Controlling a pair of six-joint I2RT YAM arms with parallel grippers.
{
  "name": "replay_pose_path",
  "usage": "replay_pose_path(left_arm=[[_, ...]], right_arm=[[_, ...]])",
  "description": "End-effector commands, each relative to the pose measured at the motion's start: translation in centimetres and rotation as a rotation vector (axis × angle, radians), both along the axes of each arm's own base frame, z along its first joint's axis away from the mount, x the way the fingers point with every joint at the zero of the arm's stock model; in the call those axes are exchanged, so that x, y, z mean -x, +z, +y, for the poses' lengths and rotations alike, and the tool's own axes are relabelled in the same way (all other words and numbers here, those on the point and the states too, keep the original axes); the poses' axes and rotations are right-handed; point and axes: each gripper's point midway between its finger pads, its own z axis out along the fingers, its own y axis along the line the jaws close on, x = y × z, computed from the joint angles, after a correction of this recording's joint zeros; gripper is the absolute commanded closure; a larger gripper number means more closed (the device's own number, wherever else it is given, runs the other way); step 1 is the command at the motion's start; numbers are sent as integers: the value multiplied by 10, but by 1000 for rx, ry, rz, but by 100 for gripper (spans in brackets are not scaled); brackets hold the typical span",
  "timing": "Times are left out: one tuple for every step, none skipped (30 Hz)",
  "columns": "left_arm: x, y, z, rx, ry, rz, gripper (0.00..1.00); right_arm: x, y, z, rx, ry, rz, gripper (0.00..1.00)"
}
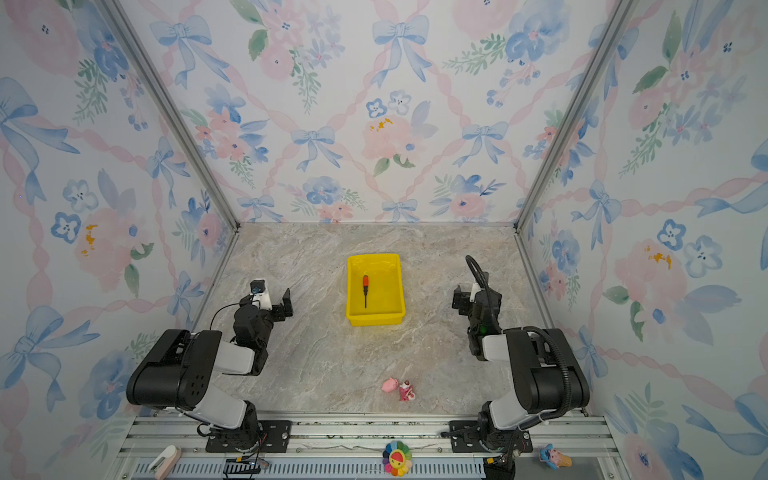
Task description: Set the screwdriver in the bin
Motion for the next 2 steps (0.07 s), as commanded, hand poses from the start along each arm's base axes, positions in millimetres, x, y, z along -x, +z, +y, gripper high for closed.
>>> replay_pose_path(left_arm=[[-4,2,-3,-15,-12,-7,2],[-4,3,-3,-15,-12,-9,2]], right_arm=[[-5,6,2,6,13,-18,3],[-5,6,2,6,12,-19,3]])
